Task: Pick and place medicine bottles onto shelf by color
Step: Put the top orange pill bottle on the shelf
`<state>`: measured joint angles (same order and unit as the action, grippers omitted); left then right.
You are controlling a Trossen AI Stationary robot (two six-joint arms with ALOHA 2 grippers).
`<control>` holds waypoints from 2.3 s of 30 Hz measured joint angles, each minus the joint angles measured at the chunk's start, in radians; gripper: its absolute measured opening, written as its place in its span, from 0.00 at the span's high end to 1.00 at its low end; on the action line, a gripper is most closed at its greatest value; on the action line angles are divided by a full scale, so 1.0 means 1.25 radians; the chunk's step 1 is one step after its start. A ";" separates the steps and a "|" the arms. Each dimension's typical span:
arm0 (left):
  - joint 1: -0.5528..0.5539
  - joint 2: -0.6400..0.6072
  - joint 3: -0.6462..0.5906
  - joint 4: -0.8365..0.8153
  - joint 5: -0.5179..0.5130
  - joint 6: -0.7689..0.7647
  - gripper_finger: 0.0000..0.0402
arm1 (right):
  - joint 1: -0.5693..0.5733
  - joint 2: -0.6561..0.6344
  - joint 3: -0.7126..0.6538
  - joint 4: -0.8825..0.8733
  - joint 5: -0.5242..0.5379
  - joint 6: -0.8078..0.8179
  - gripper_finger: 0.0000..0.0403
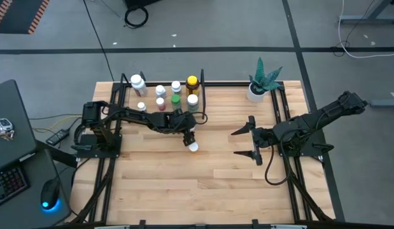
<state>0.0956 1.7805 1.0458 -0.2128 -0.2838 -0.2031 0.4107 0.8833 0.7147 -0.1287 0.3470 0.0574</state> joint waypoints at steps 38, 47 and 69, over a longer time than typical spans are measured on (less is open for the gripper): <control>0.011 -0.213 0.000 -0.140 -0.006 -0.015 0.45 | 0.000 0.000 0.000 -0.005 0.000 0.000 0.13; 0.034 -0.346 0.002 -0.264 -0.008 -0.042 0.46 | 0.000 0.000 0.000 -0.001 0.000 0.002 0.13; 0.270 -0.441 0.064 -0.413 -0.078 0.072 0.45 | 0.000 0.000 0.000 -0.001 0.000 0.002 0.13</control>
<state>0.4325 1.2291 1.1258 -0.7290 -0.3808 -0.1135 0.4110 0.8837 0.7147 -0.1303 0.3474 0.0593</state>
